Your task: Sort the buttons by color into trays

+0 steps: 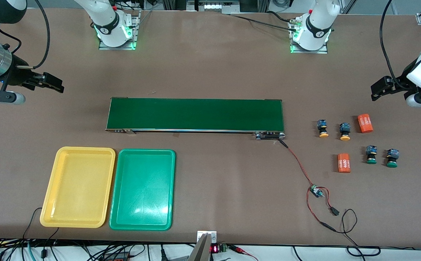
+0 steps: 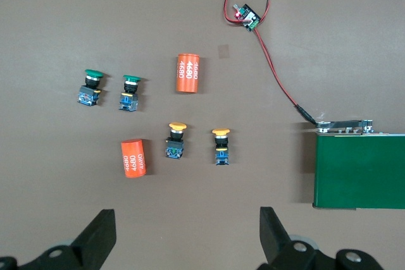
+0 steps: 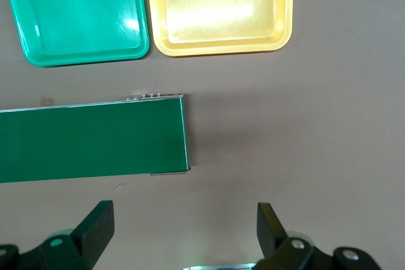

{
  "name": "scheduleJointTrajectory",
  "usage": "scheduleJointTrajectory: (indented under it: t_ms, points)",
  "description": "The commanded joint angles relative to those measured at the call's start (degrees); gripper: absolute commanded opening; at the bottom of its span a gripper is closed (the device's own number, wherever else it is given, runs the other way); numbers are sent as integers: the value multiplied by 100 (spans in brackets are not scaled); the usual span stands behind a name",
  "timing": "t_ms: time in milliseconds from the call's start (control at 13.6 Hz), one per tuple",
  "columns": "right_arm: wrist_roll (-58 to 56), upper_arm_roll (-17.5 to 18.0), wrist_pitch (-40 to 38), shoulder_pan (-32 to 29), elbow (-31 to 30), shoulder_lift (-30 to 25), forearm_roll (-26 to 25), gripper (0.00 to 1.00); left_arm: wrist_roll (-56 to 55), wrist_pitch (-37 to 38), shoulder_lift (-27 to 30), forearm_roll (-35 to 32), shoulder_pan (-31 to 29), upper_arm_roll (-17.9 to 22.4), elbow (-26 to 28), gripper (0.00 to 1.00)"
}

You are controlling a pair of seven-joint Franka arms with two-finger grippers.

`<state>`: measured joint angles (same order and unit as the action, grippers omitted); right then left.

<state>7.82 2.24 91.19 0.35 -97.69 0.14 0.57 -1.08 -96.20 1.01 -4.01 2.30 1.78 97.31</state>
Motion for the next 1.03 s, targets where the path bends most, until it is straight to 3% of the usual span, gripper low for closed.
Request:
scheduleJointTrajectory:
  t_ms: [0, 956]
  points:
    - [70, 5, -31, 9, 66, 3, 13, 100, 29, 145, -75, -3, 51, 25, -186, 100]
    - [79, 5, -5, 18, 66, 39, 57, 100, 19, 268, -434, 23, 16, 33, -389, 100]
